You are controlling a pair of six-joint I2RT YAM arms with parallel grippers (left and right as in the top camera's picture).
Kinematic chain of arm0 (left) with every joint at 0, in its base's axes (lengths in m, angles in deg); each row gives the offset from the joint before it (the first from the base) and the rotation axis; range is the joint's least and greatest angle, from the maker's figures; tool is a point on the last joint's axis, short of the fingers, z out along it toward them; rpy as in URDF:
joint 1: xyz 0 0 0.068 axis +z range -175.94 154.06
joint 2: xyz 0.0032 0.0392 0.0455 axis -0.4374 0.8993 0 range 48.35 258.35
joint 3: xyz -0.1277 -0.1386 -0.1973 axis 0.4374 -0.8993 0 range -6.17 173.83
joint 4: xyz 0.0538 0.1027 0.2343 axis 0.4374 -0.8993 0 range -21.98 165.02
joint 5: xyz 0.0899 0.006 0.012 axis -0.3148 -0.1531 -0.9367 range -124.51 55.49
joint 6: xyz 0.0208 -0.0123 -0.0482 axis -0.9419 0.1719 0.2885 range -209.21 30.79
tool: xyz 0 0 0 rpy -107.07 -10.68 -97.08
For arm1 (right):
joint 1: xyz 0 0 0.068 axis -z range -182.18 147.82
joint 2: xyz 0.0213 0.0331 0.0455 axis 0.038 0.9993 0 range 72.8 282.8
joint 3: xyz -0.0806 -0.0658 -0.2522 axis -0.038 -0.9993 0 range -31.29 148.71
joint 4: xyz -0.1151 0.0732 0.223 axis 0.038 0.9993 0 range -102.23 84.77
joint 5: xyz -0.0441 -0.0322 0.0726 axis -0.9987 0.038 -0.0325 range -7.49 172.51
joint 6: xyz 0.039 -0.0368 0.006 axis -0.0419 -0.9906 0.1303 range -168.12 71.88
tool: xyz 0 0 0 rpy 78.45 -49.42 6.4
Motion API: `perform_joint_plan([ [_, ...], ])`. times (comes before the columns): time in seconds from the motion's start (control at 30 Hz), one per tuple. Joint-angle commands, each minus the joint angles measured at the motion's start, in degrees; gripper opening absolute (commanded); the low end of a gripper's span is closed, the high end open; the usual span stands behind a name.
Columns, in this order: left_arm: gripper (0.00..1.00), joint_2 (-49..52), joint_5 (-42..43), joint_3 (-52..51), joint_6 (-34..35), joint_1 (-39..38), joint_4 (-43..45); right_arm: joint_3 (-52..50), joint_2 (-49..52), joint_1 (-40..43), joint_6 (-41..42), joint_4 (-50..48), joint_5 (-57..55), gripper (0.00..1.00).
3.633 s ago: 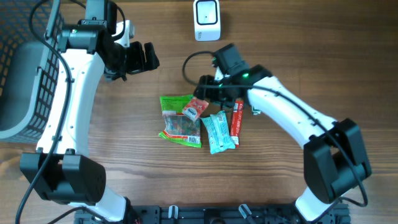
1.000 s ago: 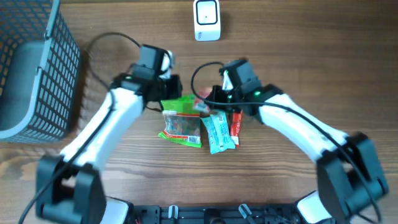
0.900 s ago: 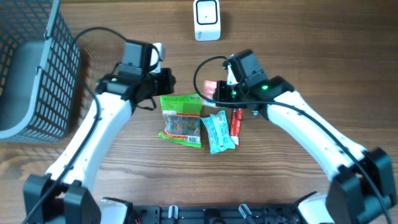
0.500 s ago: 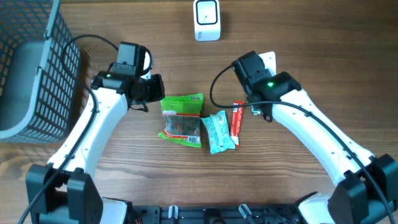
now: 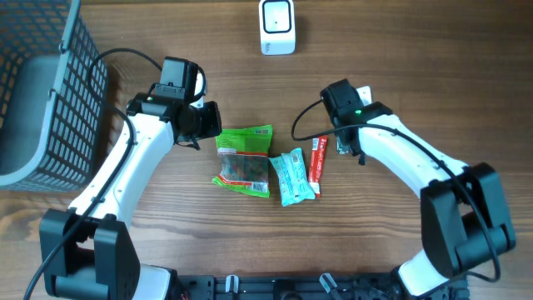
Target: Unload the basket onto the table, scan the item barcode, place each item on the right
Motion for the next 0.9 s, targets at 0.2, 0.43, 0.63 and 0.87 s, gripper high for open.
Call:
perform_joint_plan([
  [0.2, 0.32, 0.6, -0.7, 0.1, 0.1, 0.0, 0.0, 0.1, 1.1, 0.2, -0.7, -2.0, 1.6, 0.65],
  [0.43, 0.33, 0.6, -0.7, 0.1, 0.1, 0.0, 0.0, 13.9, -0.3, 4.2, -3.8, 6.3, 15.3, 0.68],
  [0.63, 0.33, 0.6, -0.7, 0.1, 0.1, 0.0, -0.5, 14.8, -0.2, 14.6, -4.8, 8.4, 33.9, 0.66],
  [0.87, 0.34, 0.6, -0.7, 0.1, 0.1, 0.0, -0.5, 11.6, 0.5, 20.2, -5.7, 9.9, 41.7, 0.73],
])
